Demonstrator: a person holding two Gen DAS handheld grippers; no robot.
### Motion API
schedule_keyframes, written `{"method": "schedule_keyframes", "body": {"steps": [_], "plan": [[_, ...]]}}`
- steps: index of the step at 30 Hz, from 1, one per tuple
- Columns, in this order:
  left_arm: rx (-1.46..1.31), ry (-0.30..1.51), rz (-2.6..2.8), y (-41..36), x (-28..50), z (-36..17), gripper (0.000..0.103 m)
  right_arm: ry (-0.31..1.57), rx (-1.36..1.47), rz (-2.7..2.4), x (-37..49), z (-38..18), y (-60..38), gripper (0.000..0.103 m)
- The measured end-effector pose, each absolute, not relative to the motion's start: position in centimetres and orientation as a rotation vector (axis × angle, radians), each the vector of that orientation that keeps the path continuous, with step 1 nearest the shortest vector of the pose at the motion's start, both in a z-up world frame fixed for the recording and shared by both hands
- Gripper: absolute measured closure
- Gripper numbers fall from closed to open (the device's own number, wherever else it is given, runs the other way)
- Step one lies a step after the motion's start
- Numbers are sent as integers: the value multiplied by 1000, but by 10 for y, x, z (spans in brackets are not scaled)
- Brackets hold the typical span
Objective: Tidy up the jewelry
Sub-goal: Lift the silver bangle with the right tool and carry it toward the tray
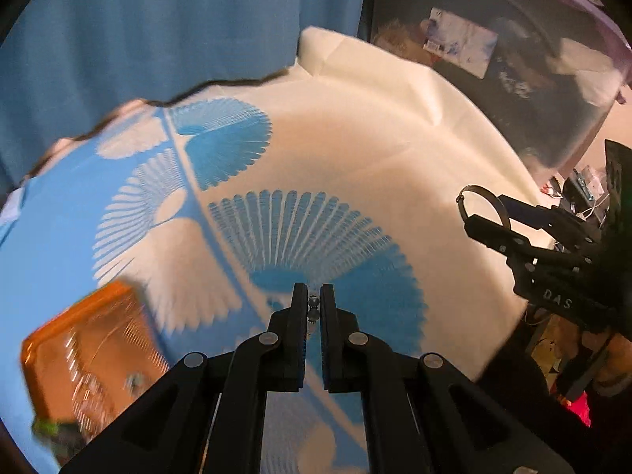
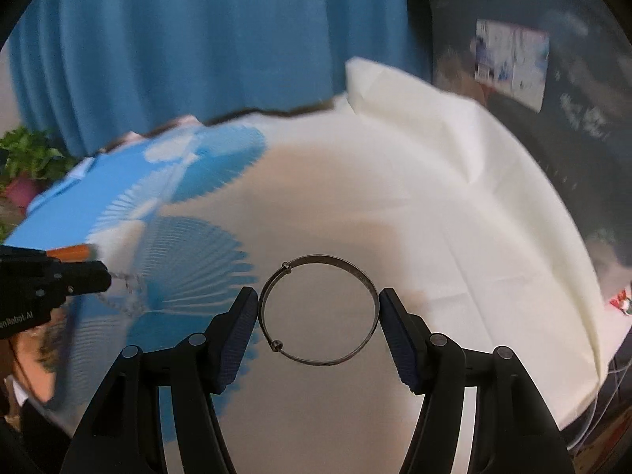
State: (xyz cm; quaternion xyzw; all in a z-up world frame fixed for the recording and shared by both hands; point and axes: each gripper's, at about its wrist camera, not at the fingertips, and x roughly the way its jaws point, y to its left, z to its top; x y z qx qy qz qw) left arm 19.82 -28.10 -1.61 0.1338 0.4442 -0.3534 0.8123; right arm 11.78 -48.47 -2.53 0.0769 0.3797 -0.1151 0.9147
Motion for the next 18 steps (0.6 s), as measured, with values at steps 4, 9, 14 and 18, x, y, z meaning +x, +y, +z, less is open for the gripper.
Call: {"method": "schedule_keyframes", "body": {"steps": [4,9,14,18], "plan": [[332,892,-698,-252,144,5,99,762,139,-162,82,-2,-442,40],[345,872,-624,-204,85,16,99,767,109,-60,23,9,-378,40],[310,874,-559,-154,35,17,99,799,94,22,-26,6,-326,40],[273,873,-526,-123,0,14,99,825,67,94,-59,3,-286,40]]}}
